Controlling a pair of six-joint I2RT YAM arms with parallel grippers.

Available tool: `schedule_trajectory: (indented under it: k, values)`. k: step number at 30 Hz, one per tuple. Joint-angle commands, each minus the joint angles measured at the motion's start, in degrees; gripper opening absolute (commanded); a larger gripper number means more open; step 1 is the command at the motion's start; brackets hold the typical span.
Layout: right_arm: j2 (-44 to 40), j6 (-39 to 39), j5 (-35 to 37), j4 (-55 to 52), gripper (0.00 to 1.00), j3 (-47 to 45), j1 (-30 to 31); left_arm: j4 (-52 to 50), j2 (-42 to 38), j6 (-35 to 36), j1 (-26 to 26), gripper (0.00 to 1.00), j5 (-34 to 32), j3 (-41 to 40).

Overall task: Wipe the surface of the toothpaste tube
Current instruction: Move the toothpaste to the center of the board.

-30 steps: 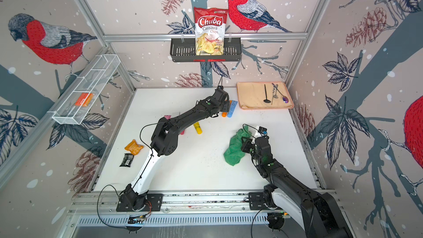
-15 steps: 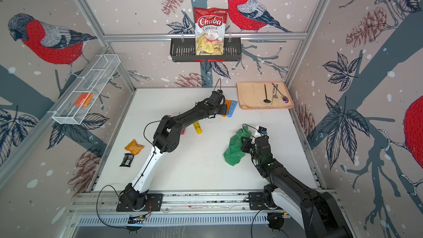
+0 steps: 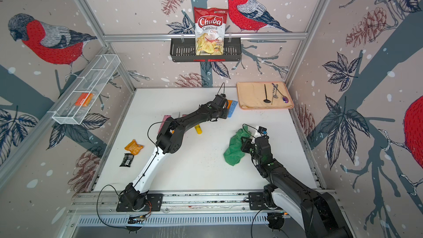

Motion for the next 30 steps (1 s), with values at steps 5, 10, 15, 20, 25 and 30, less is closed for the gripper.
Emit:
schedule_trajectory:
  k: [5, 10, 15, 20, 25, 30]
  values:
    - [0.06, -0.81, -0.96, 2.09, 0.11, 0.24, 0.01, -5.56, -1.20, 1.10, -0.35, 0.27, -5.15, -0.81]
    - [-0.43, -0.71, -1.29, 1.93, 0.11, 0.24, 0.01, 0.58, -12.80, 1.48, -0.84, 0.24, -8.02, -19.25]
    - [-1.97, -0.35, -2.12, 0.83, 0.11, 0.88, -0.02, 7.21, -30.08, 2.92, -4.31, 0.24, -8.04, -42.90]
    - [-5.24, 0.29, -4.16, -1.17, 0.11, 1.72, 0.07, 8.80, -41.30, 4.68, -13.63, 0.25, -12.18, -58.63]
    - [-3.17, -2.37, -1.86, -6.99, 0.11, 6.60, 0.05, 9.93, -45.97, 4.34, -20.66, 0.26, -15.70, -67.35]
    - [7.25, -4.27, -4.10, -8.46, 0.10, 11.67, 1.24, 11.50, -49.86, 4.73, -23.92, 0.27, -13.74, -73.01]
